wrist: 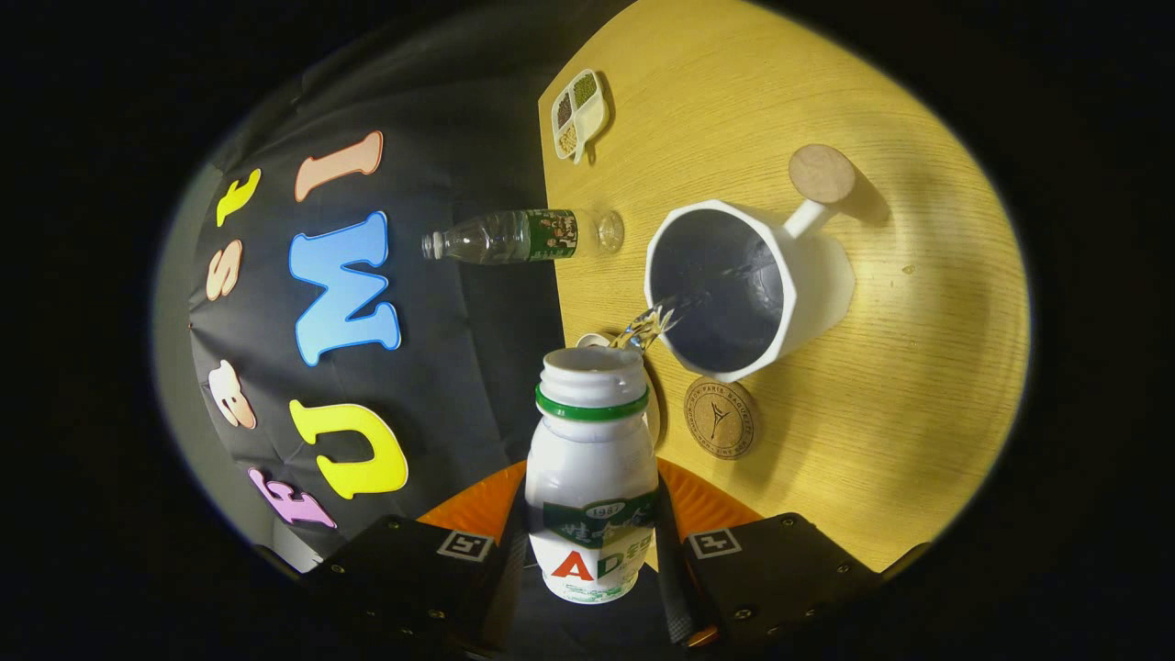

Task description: Take the bottle from table, then pour the juice into the cup, finally place the bottle on the coaster

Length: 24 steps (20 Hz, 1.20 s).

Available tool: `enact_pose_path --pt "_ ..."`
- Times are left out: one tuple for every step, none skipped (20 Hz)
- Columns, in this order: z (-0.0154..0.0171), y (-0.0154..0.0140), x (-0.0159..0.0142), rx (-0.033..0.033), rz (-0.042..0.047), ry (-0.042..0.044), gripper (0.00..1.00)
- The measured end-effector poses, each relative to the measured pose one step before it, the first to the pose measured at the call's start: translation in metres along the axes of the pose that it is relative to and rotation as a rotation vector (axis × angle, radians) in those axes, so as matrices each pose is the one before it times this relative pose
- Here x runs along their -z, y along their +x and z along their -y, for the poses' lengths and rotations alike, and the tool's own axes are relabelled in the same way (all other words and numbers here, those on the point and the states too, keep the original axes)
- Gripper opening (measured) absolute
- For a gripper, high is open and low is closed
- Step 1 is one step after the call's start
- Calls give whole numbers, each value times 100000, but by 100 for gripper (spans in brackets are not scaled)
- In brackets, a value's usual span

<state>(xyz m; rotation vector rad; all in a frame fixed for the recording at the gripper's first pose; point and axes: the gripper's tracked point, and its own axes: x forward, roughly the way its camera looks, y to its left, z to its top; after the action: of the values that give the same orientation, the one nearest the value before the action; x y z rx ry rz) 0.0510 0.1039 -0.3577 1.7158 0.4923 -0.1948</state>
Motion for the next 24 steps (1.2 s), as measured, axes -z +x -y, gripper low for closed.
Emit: enact_pose_path --pt "-141 -84 86 -34 -154 -144 62" --pt "-208 6 31 -170 -34 18 62" --pt "-84 72 -4 -167 112 248 62" --pt "-50 24 -52 -99 125 405 62" --pt "25 -43 -23 -95 48 139 63" --pt "31 50 -99 28 -37 -58 62" --pt "59 42 -32 61 -27 158 63" --pt "15 84 -187 -133 255 395 63" --pt "-63 -35 -152 -293 605 104 63" --pt "-79 39 -216 -193 336 -174 62" --pt "-10 -77 -48 -14 -5 -169 62" --pt "-4 50 -87 -130 -17 12 62" --pt "18 9 -19 -127 -213 -86 62" --pt "-24 1 -168 -119 143 -355 63" --pt "-11 -180 -114 -105 128 -361 63" --pt "53 -88 -109 -2 172 -209 63" --pt "163 -64 -9 289 10 149 62" --pt "160 -38 -2 49 -176 286 63" --pt "195 -190 -7 289 -26 336 63" --pt "81 49 -130 12 21 62 63" --pt "141 -86 -55 152 118 123 62" --pt "1 47 -52 52 -1 319 62" --pt "-23 29 86 61 -85 299 63" --pt "60 53 39 201 5 383 62"
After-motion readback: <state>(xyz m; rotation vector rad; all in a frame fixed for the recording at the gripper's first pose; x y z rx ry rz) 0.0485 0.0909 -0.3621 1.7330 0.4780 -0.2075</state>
